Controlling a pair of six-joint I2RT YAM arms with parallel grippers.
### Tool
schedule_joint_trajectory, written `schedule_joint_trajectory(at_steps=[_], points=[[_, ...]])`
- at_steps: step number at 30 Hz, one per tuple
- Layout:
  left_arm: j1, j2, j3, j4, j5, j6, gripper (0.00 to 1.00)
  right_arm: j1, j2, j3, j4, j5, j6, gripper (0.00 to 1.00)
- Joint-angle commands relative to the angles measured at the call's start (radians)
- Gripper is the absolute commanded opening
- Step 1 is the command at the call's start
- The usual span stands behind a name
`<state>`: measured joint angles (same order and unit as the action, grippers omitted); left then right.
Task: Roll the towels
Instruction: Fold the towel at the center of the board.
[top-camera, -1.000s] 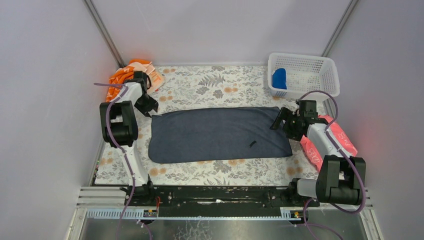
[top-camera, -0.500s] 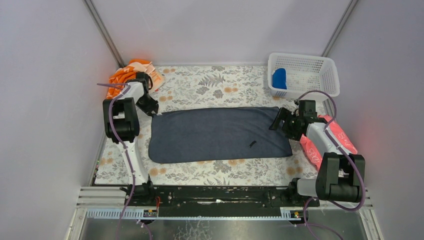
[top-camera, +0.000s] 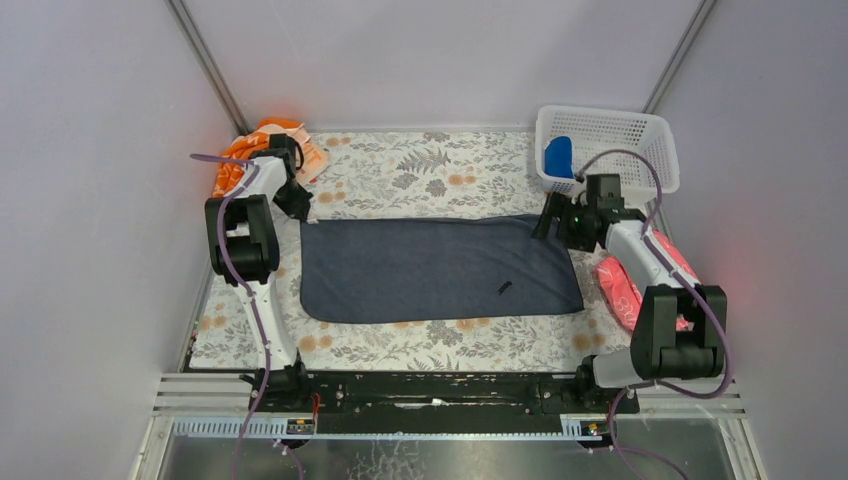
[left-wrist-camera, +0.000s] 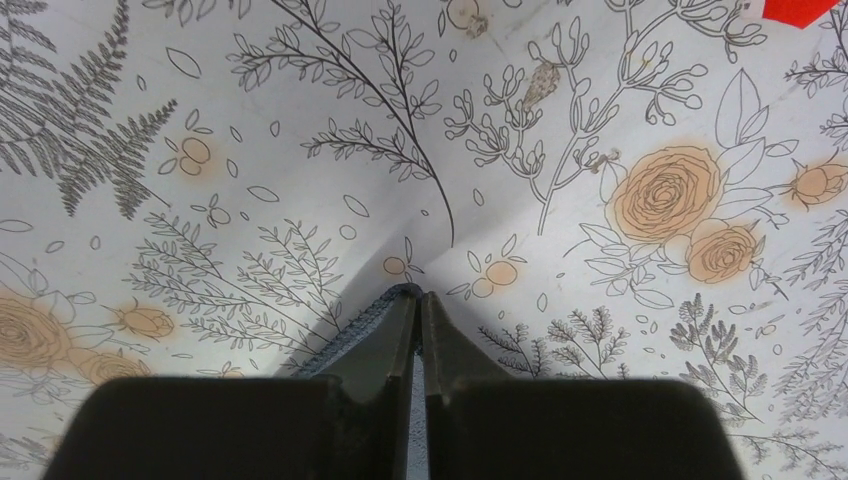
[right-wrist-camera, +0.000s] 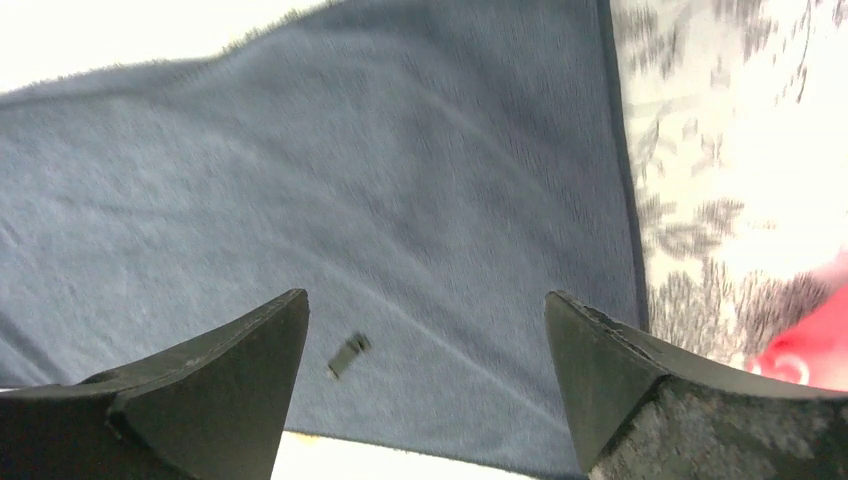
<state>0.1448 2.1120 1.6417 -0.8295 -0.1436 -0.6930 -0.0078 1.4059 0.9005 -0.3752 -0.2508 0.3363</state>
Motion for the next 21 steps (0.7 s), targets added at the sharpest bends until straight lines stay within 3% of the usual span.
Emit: schedule_joint_trajectory(at_steps=[1,7,12,15,21], points=[[0.007,0.0,0.029,-0.014,-0.071,0.062,0.01,0.061,0.098,0.171,0.018,0.087,-0.123,0.93],[0.006,0.011,0.033,-0.013,-0.075,0.089,0.03,0.066,0.297,0.333,0.0,0.177,-0.27,0.84],[0.002,0.029,0.042,-0.013,-0.067,0.099,0.04,0.07,0.31,0.29,0.151,0.243,-0.425,0.5],[-0.001,0.033,0.04,-0.013,-0.065,0.102,0.04,0.085,0.343,0.314,0.129,0.197,-0.438,0.48],[0.0,0.019,0.023,-0.018,-0.106,0.111,0.04,0.126,0.417,0.303,0.036,0.19,-0.272,0.49]])
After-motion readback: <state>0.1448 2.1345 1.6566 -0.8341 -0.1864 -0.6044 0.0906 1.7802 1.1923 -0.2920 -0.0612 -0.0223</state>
